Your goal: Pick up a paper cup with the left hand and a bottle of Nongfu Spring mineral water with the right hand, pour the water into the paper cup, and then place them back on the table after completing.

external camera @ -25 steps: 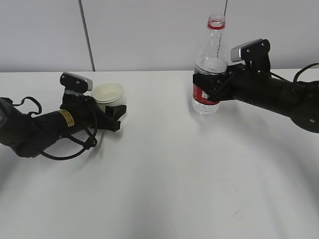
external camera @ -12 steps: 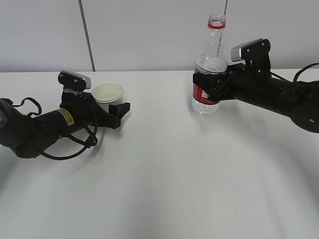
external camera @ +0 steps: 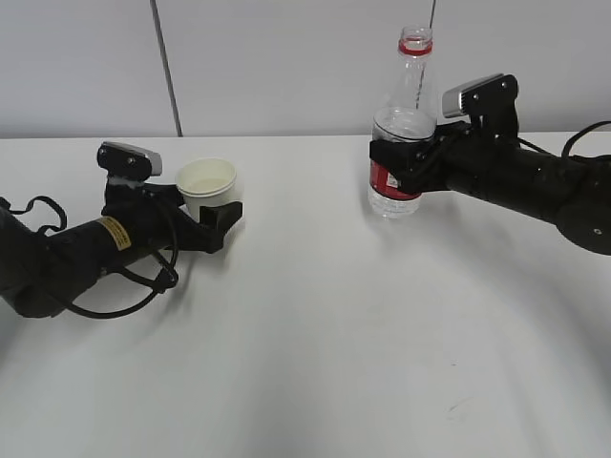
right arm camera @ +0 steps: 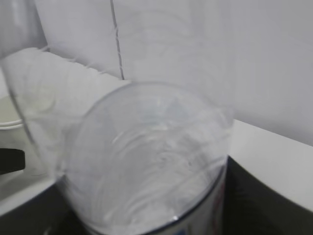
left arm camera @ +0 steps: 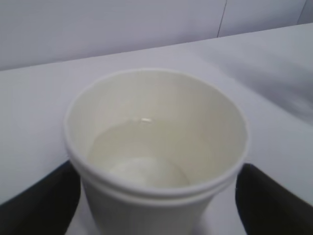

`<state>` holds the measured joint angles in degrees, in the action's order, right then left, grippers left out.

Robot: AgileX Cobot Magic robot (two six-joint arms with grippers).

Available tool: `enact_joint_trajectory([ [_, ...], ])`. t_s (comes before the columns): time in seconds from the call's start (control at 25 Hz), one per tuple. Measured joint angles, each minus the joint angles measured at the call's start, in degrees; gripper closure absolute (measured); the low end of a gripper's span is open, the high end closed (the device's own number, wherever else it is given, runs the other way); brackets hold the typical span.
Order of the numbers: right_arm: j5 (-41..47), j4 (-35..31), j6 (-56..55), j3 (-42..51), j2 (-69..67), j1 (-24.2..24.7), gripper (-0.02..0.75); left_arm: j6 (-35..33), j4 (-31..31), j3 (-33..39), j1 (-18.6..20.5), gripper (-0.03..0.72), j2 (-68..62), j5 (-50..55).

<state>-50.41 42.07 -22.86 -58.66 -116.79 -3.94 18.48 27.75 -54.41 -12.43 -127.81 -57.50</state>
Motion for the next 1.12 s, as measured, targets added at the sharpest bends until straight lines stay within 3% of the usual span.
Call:
enact_joint_trajectory([
  [1.12,-6.1,-3.6,0.1,0.0,-8.6,0.0,0.293,0.0,-1.3,13.1,0.0,0.104,8.1,-5.4],
])
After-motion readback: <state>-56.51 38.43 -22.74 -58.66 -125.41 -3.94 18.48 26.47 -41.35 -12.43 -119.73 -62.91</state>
